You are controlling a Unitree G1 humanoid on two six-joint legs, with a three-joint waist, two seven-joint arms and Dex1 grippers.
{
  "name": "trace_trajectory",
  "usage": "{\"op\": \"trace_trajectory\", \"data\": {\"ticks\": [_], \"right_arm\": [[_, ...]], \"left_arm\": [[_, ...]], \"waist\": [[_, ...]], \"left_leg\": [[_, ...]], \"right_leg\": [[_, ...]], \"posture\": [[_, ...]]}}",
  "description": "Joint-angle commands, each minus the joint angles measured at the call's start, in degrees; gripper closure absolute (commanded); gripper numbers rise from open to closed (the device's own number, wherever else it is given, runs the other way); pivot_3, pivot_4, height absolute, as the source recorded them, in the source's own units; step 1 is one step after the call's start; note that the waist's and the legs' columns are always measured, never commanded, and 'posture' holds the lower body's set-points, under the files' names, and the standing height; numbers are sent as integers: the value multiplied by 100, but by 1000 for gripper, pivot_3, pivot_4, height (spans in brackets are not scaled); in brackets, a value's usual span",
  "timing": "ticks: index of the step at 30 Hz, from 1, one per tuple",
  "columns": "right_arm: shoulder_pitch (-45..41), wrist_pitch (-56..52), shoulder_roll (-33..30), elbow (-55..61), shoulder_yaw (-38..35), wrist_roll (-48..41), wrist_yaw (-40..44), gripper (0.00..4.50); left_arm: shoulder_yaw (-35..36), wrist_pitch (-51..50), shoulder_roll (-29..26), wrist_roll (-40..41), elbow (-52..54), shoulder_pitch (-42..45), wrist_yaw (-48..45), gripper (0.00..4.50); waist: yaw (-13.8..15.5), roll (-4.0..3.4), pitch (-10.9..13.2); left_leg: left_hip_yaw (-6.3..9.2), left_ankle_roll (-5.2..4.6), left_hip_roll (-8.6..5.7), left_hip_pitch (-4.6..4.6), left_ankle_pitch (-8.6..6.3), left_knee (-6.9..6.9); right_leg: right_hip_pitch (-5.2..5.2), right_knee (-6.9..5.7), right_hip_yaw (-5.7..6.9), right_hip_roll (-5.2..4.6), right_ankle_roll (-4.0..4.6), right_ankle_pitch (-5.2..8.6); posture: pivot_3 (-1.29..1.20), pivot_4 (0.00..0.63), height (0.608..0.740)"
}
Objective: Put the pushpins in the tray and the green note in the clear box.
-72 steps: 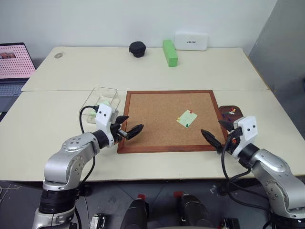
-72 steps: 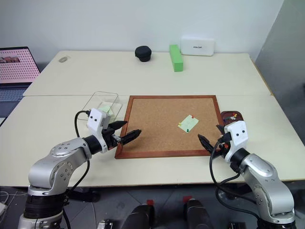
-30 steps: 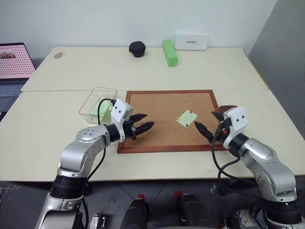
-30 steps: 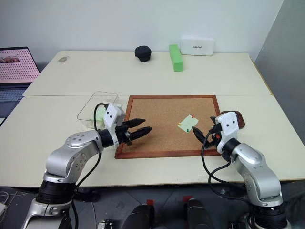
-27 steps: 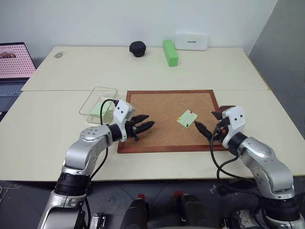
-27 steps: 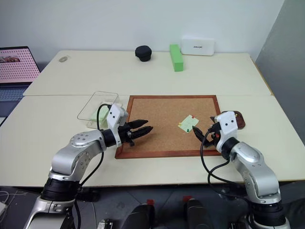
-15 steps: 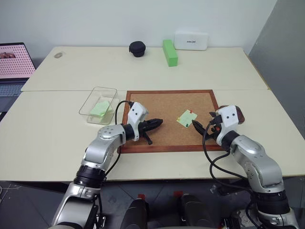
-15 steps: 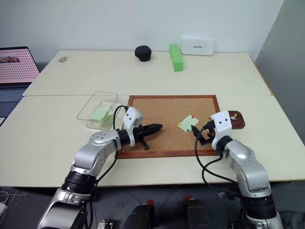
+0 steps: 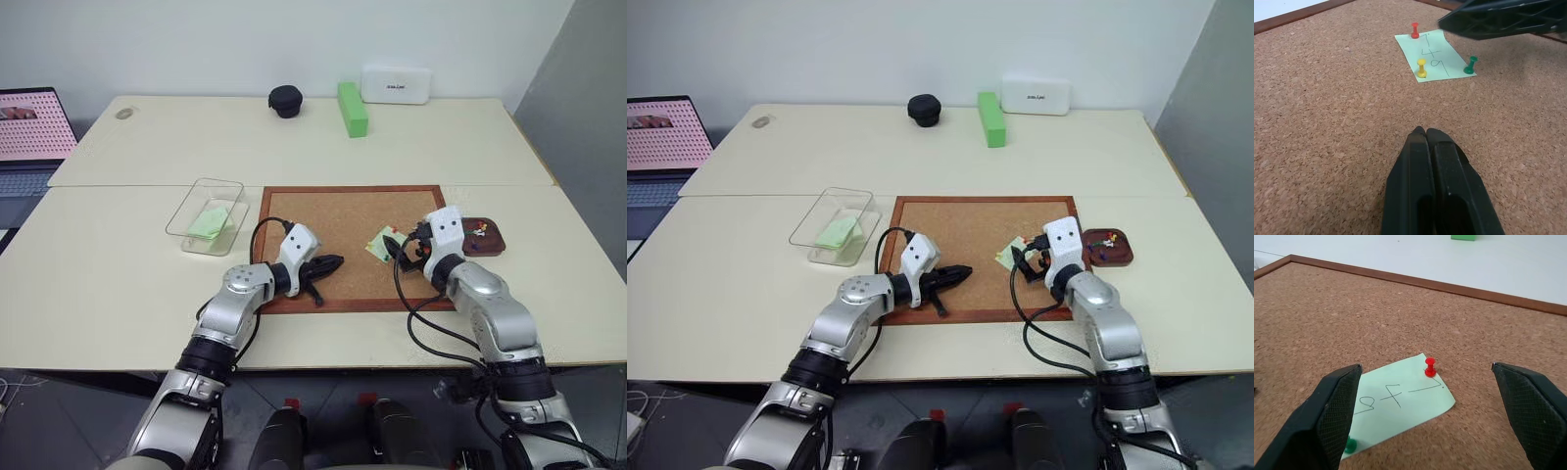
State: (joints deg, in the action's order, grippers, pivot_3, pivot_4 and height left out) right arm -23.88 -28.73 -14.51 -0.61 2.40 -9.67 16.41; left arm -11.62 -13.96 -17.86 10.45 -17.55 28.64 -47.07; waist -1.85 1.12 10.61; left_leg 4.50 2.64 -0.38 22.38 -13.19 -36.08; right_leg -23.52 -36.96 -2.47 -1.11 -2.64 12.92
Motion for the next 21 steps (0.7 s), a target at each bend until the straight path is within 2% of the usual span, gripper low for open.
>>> {"op": "trace_trajectory", "data": {"ticks": [1, 11, 14, 21], "right_arm": [[-349, 415, 67, -464, -40, 89, 62, 0], [-910, 954, 226, -1665, -159, 144, 210, 0], [-1040, 1117, 259, -1955, -160, 190, 243, 456], [-1185, 1383, 253, -2272, -73, 308, 296, 2052]], "left_arm": [[-108, -63, 13, -92, -126, -225, -103, 4424], [-26, -109, -39, -104, -62, -227, -96, 4424], [3, -161, -48, -76, -31, -175, -108, 4500], [58, -150, -26, -101, -118, -61, -92, 4500]], "waist": [[-2, -1, -1], [-13, -5, -3], [-17, -6, -3], [-17, -6, -3]], "left_leg": [[0, 0, 0, -3, 0, 0], [-1, 0, 2, -8, 0, 1], [-1, 0, 2, -9, 0, 1], [0, 0, 1, -9, 0, 1]], "right_leg": [[2, 0, 0, 0, 0, 0], [3, -5, -1, 2, 1, 0], [3, -6, -1, 2, 1, 0], [4, -6, -1, 2, 1, 0]], "posture": [[0, 150, 740], [0, 150, 740], [0, 150, 740], [0, 150, 740]]}}
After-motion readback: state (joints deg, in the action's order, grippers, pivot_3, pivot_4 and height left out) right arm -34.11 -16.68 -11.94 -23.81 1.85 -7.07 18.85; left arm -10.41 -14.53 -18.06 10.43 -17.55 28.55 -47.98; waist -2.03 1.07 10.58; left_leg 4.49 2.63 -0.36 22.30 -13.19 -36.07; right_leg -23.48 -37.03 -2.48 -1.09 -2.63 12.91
